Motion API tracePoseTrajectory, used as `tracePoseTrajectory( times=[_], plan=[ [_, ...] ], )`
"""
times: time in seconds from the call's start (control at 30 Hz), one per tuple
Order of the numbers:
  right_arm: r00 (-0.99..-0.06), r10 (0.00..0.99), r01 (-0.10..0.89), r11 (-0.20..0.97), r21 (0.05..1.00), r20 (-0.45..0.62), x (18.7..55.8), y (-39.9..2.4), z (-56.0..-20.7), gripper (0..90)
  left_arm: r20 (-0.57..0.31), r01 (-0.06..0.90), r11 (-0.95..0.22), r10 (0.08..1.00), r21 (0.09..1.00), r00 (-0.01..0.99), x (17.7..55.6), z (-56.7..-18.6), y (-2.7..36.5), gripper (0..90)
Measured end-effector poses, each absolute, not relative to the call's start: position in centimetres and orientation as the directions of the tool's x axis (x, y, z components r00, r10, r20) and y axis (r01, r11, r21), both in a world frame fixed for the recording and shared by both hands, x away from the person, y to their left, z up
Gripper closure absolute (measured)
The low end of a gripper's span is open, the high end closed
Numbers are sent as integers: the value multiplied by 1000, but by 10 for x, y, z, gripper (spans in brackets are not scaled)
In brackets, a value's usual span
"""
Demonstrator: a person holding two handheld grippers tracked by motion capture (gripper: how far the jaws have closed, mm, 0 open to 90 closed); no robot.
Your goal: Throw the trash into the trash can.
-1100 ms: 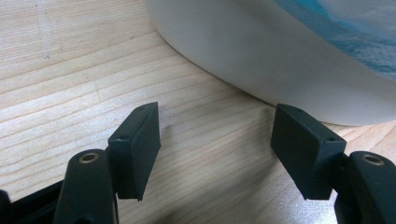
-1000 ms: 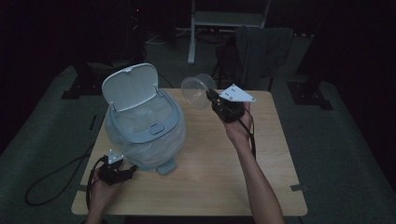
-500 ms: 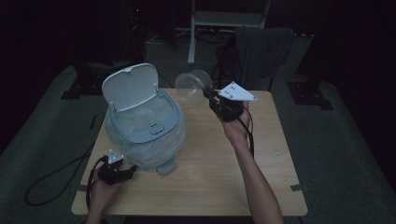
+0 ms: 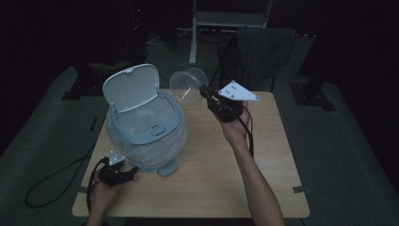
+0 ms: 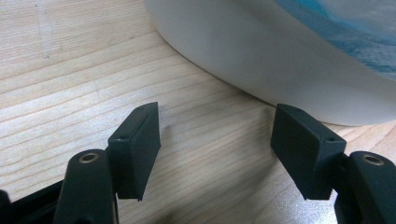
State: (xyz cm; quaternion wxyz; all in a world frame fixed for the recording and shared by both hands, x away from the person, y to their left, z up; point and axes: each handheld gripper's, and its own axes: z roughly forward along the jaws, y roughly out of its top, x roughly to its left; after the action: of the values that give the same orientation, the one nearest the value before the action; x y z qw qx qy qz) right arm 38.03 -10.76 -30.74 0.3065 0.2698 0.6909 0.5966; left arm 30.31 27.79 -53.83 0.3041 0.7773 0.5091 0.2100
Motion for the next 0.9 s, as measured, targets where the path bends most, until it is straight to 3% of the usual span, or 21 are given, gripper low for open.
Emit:
tracePoseTrajectory(
  times=[0.9],
  plan=[
    [-732,676,-21,106,994,-87,370,-86,-298,837,17,664,-297,919,686,394,303,-538,278,337]
  ],
)
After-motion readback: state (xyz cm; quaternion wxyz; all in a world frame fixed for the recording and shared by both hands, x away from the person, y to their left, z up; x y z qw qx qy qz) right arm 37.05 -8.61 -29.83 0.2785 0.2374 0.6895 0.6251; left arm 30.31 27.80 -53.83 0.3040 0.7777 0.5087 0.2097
